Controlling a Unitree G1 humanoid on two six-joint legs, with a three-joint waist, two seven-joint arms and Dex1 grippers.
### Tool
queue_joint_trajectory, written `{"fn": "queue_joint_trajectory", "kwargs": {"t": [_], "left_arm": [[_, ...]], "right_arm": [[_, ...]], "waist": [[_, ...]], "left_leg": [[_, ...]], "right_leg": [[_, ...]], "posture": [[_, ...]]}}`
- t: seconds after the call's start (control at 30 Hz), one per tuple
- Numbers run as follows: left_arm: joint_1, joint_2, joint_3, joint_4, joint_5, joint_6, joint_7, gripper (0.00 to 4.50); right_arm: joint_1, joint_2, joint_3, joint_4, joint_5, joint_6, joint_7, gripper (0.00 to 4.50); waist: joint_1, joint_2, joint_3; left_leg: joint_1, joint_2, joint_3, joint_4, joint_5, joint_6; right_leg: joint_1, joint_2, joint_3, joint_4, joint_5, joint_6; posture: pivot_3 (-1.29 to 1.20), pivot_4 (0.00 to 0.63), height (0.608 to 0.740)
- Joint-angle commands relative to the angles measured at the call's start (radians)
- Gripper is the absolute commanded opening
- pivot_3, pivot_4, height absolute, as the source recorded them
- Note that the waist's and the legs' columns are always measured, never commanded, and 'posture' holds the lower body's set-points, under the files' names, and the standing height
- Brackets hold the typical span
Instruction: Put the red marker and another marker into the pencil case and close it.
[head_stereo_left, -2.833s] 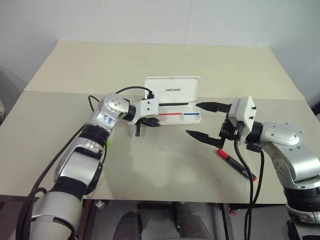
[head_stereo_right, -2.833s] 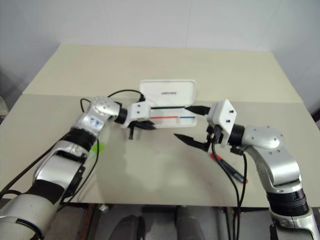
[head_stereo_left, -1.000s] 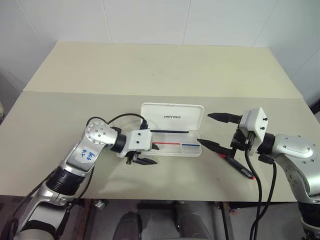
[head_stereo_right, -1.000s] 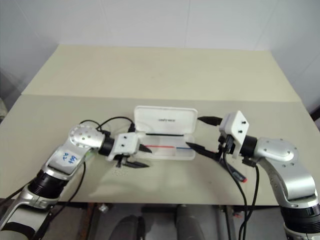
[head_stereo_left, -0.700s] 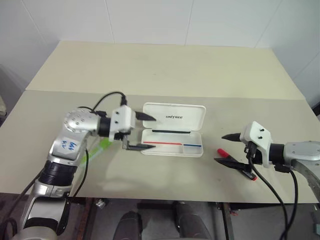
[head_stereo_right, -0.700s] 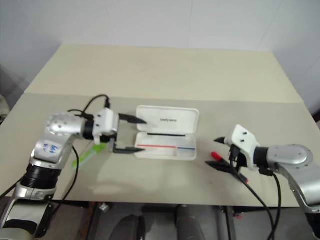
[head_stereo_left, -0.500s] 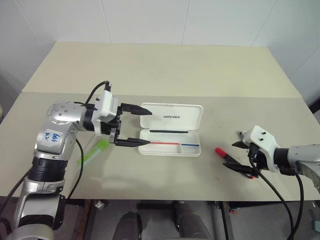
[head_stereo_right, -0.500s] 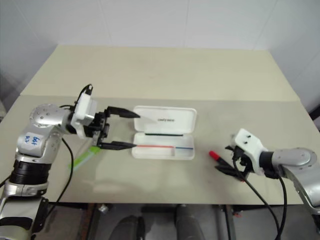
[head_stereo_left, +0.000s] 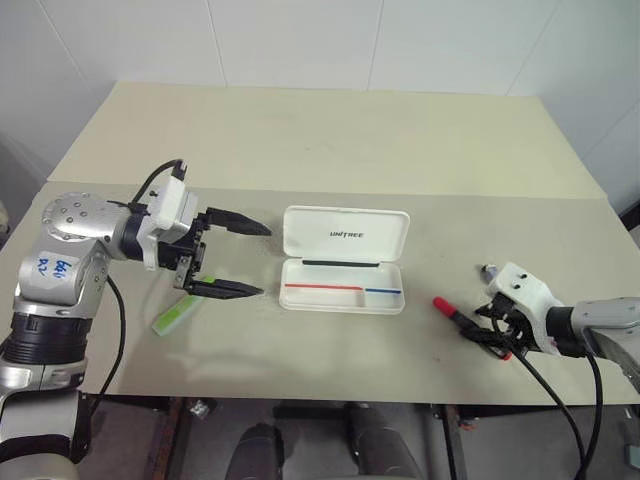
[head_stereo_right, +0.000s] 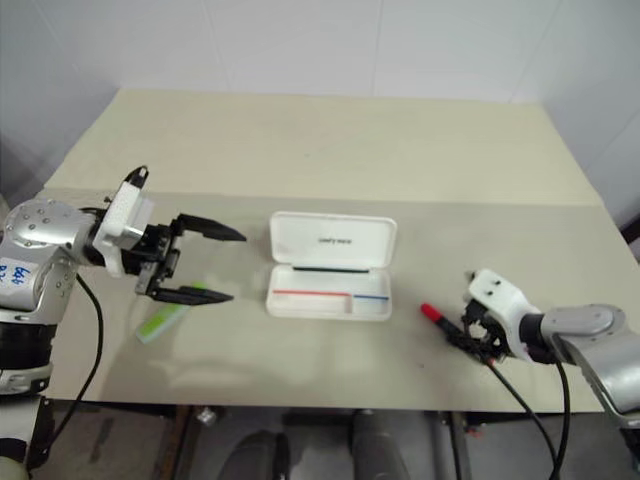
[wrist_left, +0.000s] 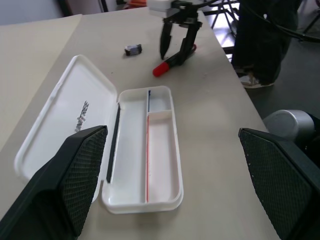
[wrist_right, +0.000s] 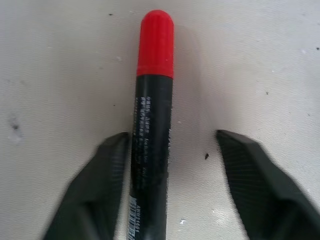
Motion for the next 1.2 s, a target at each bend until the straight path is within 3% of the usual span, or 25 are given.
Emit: {"fn": "queue_joint_trajectory", "kwargs": {"t": [0.03,0.13,0.4,0.57,0.87,1.2], "left_arm": [[-0.016,0.019,0.035,-0.017,-0.002,-0.022,0.007,4.5],[0.006,0.022,0.036,-0.035,-0.004,-0.029,0.013,4.5],[0.036,0.042,0.051,-0.028,0.008,-0.067,0.018,4.5],[0.105,0.092,0.054,-0.043,0.021,-0.098,-0.033,4.5],[0.18,0.108,0.098,-0.076,0.006,-0.069,0.011,4.5],[0.231,0.11,0.126,-0.139,-0.002,-0.037,0.06,4.5]], "right_arm": [[0.003,0.005,0.033,-0.016,-0.012,0.01,-0.008,1.48],[-0.009,0.014,0.053,-0.027,-0.026,-0.006,-0.019,0.58],[-0.131,-0.004,0.111,0.047,-0.121,-0.172,0.004,0.57],[-0.332,0.002,0.208,0.067,-0.173,-0.218,0.084,0.57],[-0.578,0.177,0.38,0.046,-0.222,-0.216,0.126,0.57],[-0.701,0.387,0.539,0.176,-0.34,-0.298,0.127,0.57]], "waist": [[0.0,-0.001,-0.001],[-0.003,-0.003,-0.002],[-0.023,-0.005,-0.002],[-0.039,-0.001,0.0],[-0.029,-0.001,0.0],[-0.028,-0.001,0.0]], "left_leg": [[0.0,0.0,0.0,0.0,0.0,0.0],[0.0,0.0,0.001,0.0,0.0,0.0],[0.001,0.001,0.004,0.0,0.002,0.002],[0.002,0.001,0.006,0.0,0.003,0.002],[-0.002,0.002,0.003,-0.002,0.002,0.002],[-0.002,0.002,0.002,-0.002,0.002,0.002]], "right_leg": [[0.0,0.0,0.0,0.0,0.0,0.0],[0.0,0.0,0.0,-0.001,0.001,0.0],[0.0,0.0,0.001,-0.002,0.003,-0.002],[0.0,0.0,0.002,-0.002,0.004,-0.002],[-0.003,-0.001,0.0,-0.002,0.003,-0.002],[-0.003,-0.001,-0.002,-0.002,0.003,-0.002]], "posture": [[0.0,0.15,0.74],[0.0,0.15,0.74],[0.0,0.15,0.74],[0.0,0.15,0.74],[0.0,0.15,0.74],[0.0,0.15,0.74]]}}
